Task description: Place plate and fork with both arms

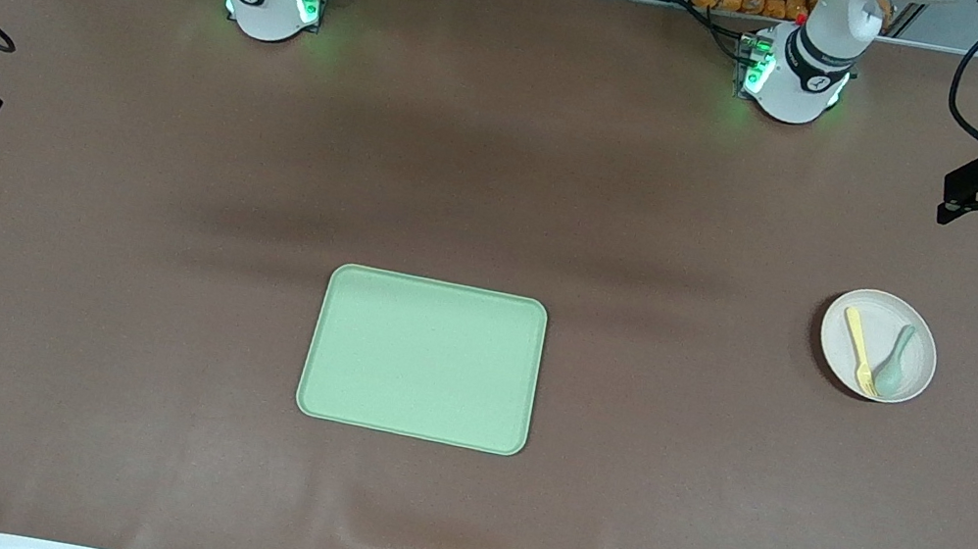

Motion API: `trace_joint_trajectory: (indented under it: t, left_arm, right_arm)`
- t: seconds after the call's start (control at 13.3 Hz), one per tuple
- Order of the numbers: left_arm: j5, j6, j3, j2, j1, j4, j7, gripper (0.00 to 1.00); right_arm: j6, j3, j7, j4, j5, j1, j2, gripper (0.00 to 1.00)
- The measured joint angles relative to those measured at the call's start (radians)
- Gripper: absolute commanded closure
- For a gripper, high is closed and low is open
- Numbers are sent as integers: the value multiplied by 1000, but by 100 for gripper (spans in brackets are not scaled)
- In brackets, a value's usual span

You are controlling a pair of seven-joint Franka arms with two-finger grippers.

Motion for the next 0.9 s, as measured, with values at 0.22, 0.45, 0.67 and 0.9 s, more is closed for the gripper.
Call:
trace_joint_trajectory:
  t: [0.22,0.45,0.67,0.9]
  left_arm:
    - [0,0,0,0,0,0,0,0]
    - [0,0,1,0,0,8,0,0]
    - [0,0,1,0,0,11,0,0]
    - [0,0,2,0,1,11,0,0]
  right_arm:
    - [0,0,0,0,0,0,0,0]
    - [1,1,0,0,1,0,0,0]
    - [1,1,0,0,1,0,0,0]
    - [1,1,0,0,1,0,0,0]
